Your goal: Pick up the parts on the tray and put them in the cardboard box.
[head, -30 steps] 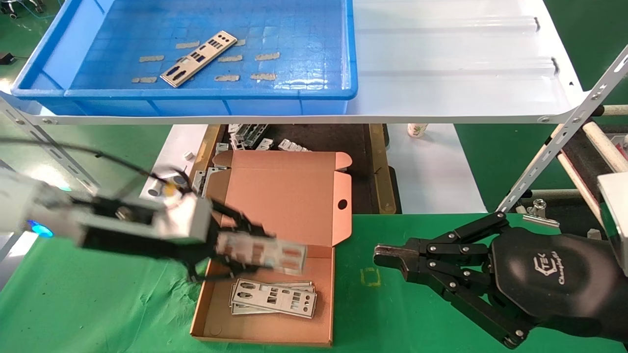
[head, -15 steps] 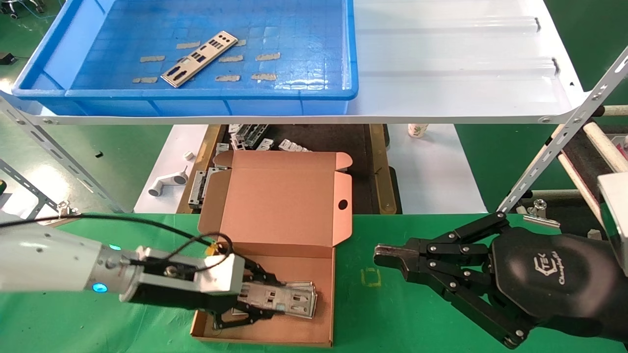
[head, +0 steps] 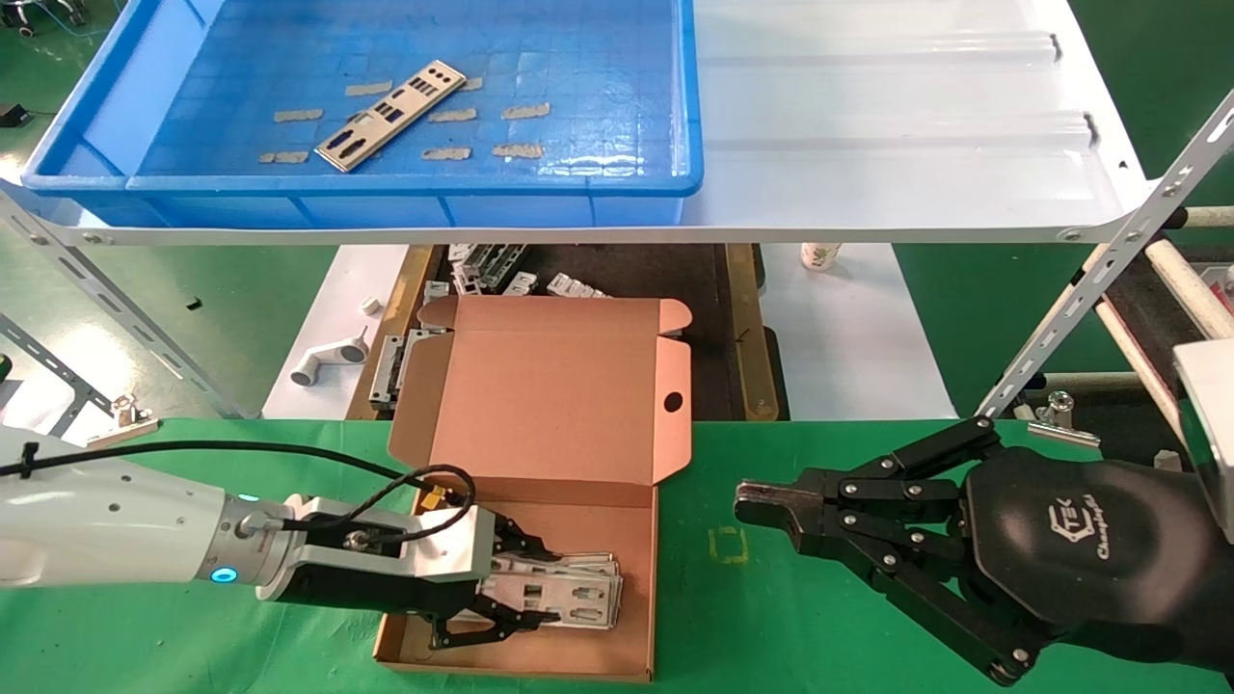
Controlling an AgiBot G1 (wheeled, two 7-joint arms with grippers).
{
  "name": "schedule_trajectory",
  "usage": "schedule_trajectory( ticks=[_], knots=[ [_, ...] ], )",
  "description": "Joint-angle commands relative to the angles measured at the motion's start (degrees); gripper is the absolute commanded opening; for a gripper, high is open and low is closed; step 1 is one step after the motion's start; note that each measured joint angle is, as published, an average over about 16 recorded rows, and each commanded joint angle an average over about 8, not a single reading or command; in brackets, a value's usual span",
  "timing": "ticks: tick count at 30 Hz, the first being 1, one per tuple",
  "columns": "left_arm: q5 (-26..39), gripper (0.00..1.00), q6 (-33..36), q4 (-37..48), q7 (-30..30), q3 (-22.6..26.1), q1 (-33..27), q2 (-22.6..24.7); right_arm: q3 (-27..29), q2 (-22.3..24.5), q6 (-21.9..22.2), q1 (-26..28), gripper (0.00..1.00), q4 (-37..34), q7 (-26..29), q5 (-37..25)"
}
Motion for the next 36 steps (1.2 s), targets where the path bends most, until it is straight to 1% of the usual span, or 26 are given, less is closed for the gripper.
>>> schedule_trajectory(
  ticks=[1, 11, 17, 18, 19, 25, 26, 27, 36],
  knots=[
    [0.1, 1.0, -0.4, 0.2, 0.0, 0.0, 0.2, 0.1, 0.0, 0.0, 0.0, 0.0, 0.0, 0.0, 0.0, 0.0],
    [-1.8, 1.0, -0.6, -1.4, 3.3, -1.9, -0.3, -1.5, 0.0, 0.0, 0.0, 0.0, 0.0, 0.0, 0.0, 0.0],
    [-5.0, 1.0, 2.0, -3.8, 3.0, -3.6, -1.1, -3.9, 0.0, 0.0, 0.0, 0.0, 0.0, 0.0, 0.0, 0.0],
    [-5.6, 1.0, 2.7, -4.3, 2.6, -3.8, -1.3, -4.3, 0.0, 0.0, 0.0, 0.0, 0.03, 0.0, 0.0, 0.0],
    [-6.2, 1.0, 3.5, -4.7, 2.2, -4.0, -1.5, -4.8, 0.0, 0.0, 0.0, 0.0, 0.12, 0.0, 0.0, 0.0],
    [-8.5, 1.0, 6.7, -6.8, 0.1, -5.3, -1.7, -6.9, 0.0, 0.0, 0.0, 0.0, 0.87, 0.0, 0.0, 0.0],
    [-8.7, 1.0, 6.9, -7.1, -0.2, -5.6, -1.5, -7.1, 0.0, 0.0, 0.0, 0.0, 0.97, 0.0, 0.0, 0.0],
    [-9.0, 1.0, 6.9, -7.4, -0.5, -6.1, -1.2, -7.2, 0.0, 0.0, 0.0, 0.0, 1.0, 0.0, 0.0, 0.0],
    [-11.8, 1.0, 8.0, -10.6, -4.5, -11.2, 2.1, -8.6, 0.0, 0.0, 0.0, 0.0, 1.0, 0.0, 0.0, 0.0]
  ],
)
